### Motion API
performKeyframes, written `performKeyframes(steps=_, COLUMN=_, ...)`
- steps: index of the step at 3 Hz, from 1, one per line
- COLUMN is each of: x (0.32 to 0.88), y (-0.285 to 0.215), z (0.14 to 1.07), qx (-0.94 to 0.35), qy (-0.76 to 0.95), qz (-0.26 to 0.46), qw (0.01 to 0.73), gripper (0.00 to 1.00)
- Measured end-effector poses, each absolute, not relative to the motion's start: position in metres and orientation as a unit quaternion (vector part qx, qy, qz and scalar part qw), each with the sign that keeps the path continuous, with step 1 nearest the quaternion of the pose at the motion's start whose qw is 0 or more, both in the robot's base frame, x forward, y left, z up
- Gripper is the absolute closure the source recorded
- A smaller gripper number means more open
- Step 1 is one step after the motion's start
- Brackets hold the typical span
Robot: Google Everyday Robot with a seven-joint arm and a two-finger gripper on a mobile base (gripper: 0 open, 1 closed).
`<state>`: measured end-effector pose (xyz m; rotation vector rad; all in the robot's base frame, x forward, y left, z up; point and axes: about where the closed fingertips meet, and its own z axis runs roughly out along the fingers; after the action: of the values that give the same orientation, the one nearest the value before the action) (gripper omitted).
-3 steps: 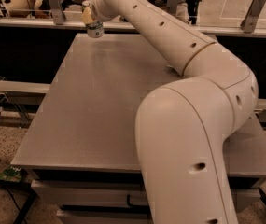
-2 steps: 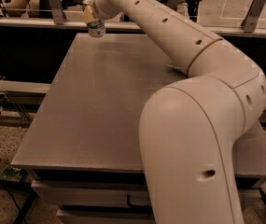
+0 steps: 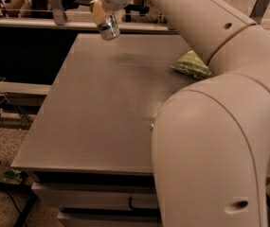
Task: Knock 7up can over
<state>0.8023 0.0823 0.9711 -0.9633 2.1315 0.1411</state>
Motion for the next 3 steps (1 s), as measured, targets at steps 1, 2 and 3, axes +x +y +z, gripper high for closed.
performKeyframes(steps=1, x=0.775, y=0.061, z=0.960, qx=-0.393, qy=0.859, qz=0.055, qw=0.323, gripper=1.00)
performKeyframes(steps=2, x=0.764, y=0.047, z=0.948, qx=-0.393, qy=0.874, qz=0.057, qw=0.281, gripper=1.00)
performKeyframes(steps=3, x=0.755, y=0.028, z=0.927, qx=-0.381, qy=0.896, qz=0.053, qw=0.221, gripper=0.76)
